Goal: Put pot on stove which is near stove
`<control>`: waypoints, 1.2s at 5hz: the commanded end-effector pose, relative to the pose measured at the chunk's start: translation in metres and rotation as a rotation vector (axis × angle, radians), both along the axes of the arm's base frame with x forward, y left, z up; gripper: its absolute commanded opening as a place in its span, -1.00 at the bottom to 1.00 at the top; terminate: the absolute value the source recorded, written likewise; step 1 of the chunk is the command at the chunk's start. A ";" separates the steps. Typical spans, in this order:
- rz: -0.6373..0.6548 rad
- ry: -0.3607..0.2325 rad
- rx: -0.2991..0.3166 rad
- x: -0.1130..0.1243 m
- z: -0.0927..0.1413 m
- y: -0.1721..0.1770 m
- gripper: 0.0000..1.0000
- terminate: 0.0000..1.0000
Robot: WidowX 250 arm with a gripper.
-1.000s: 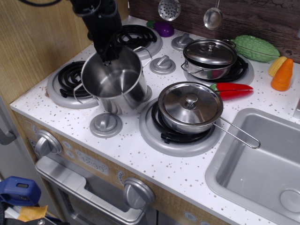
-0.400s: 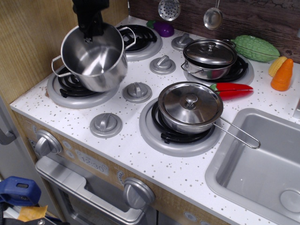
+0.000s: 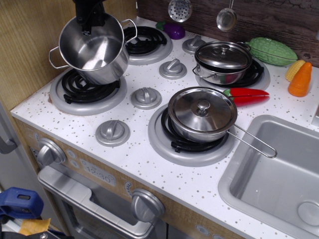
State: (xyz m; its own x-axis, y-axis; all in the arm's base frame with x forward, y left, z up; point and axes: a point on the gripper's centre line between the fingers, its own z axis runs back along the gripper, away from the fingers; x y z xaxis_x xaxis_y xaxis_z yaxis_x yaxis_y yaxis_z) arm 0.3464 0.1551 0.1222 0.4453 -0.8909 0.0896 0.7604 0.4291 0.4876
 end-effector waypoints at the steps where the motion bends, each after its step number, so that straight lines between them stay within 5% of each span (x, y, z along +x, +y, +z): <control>1: 0.015 -0.031 0.021 -0.001 0.003 0.017 -1.00 -1.00; 2: 0.015 -0.013 0.009 -0.004 -0.008 0.024 -1.00 -1.00; 3: 0.005 0.003 -0.027 -0.002 -0.014 0.028 1.00 -1.00; 6: 0.005 0.003 -0.027 -0.002 -0.014 0.028 1.00 -1.00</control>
